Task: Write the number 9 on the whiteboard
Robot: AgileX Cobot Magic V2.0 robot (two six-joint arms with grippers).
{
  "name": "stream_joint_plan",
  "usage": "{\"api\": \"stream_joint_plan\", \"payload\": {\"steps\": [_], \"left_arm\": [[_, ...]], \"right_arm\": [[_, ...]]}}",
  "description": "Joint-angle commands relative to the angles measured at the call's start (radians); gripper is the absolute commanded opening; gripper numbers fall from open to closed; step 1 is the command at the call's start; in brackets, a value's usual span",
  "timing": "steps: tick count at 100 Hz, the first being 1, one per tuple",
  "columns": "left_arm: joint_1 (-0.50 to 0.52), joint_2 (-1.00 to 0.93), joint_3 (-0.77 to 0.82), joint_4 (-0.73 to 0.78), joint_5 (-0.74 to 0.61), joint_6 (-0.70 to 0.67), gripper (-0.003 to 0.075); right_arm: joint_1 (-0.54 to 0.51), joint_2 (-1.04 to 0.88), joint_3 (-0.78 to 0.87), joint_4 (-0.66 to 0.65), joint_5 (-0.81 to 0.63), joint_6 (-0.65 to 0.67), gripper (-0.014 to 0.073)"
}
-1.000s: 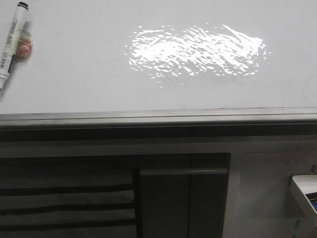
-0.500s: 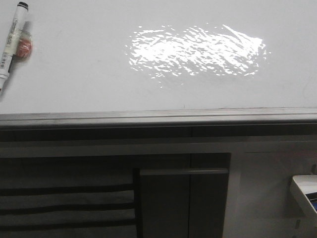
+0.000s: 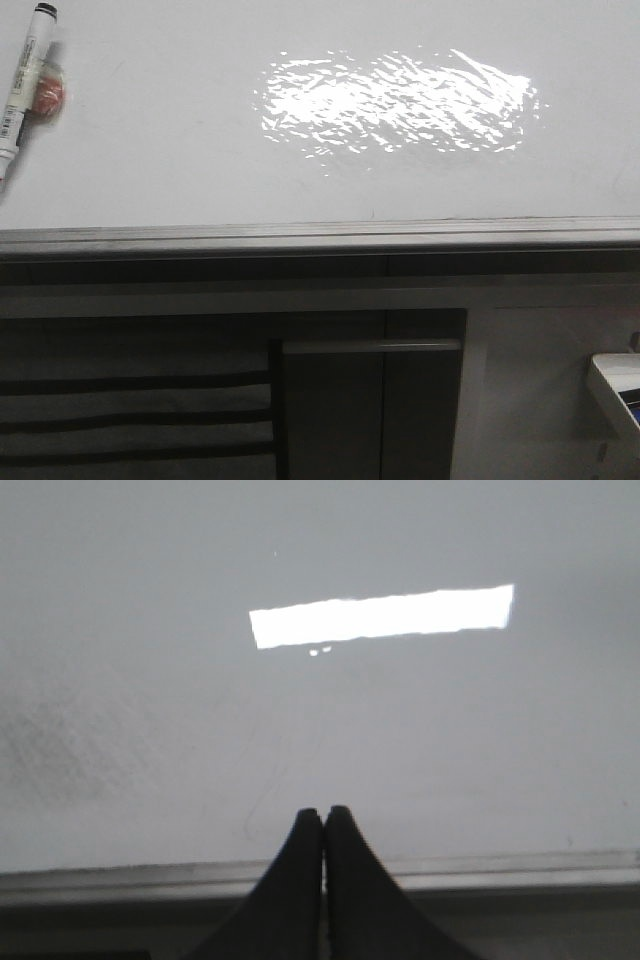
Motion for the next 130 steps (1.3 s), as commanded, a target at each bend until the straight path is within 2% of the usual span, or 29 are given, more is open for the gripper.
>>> {"api": "stream_joint_plan", "payload": {"steps": [1, 29, 45, 65, 113, 130], "left_arm": [[-0.001, -0.009, -0.114, -0.055, -0.021, -0.016, -0.002], [-0.001, 0.191, -0.414, -0.058, 0.222, -0.016, -0.002], [-0.001, 0.316, -0.501, -0.053, 0.303, 0.004, -0.002], [-0.001, 0.38, -0.505, -0.053, 0.294, 0.004, -0.002], [-0.001, 0.393, -0.505, -0.053, 0.29, 0.004, -0.002], [-0.001, 0.393, -0.502, -0.032, 0.279, 0.004, -0.0015]], "right_arm": [[-0.005, 0.008, -0.114, 0.002, -0.014, -0.007, -0.0072], [-0.005, 0.241, -0.374, -0.007, 0.212, -0.009, -0.0072], [-0.005, 0.39, -0.47, -0.019, 0.286, -0.009, -0.0072], [-0.005, 0.479, -0.484, -0.019, 0.273, -0.009, -0.0072], [-0.005, 0.491, -0.484, -0.019, 0.268, -0.009, -0.0072], [-0.005, 0.491, -0.484, -0.088, 0.256, -0.009, -0.0049]]}}
